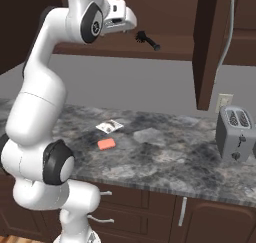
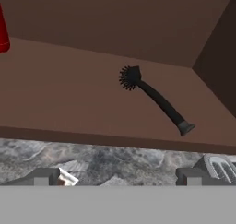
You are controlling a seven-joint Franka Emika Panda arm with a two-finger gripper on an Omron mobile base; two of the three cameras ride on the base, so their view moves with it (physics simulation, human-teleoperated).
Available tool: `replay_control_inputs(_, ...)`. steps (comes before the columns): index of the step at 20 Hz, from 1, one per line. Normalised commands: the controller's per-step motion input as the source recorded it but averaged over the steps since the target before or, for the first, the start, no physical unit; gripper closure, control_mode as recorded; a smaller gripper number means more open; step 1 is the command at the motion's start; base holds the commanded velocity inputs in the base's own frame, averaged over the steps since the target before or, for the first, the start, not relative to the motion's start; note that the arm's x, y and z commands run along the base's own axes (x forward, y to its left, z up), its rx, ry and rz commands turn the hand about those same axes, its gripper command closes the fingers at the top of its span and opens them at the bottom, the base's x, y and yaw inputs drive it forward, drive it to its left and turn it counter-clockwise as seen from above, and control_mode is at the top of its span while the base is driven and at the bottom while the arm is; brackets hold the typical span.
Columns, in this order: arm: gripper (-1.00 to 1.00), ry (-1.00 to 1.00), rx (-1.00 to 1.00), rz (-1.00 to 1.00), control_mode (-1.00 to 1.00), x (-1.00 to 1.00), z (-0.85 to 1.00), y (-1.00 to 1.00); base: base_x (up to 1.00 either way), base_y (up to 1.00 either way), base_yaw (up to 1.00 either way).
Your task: Pick the bar soap and dish brush from the cabinet and place them on the counter.
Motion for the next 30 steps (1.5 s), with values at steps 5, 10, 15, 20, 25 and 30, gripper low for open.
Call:
replay_control_inputs(5, -1.00, -0.01, 0.06, 0.03, -1.00, 0.03, -0.16, -0.22, 0.00, 0.00, 0.00)
replay_control_inputs(10, -1.00, -0.03, 0.06, 0.06, -1.00, 0.12, -0.23, -0.23, 0.00, 0.00, 0.00)
replay_control_inputs(15, -1.00, -0.11, 0.00, 0.07, -1.00, 0.09, -0.02, -0.12, 0.00, 0.00, 0.00)
replay_control_inputs(20, -1.00, -0.11, -0.01, 0.06, -1.00, 0.14, 0.00, -0.08, 0.00, 0.00, 0.00)
replay_control_inputs(25, -1.00, 0.00, -0.06, 0.04, -1.00, 0.20, -0.02, 0.00, 0.00, 0.00, 0.00)
replay_control_inputs(30, -1.00, 0.13, -0.10, 0.03, -1.00, 0.33, 0.00, 0.00, 0.00, 0.00, 0.00)
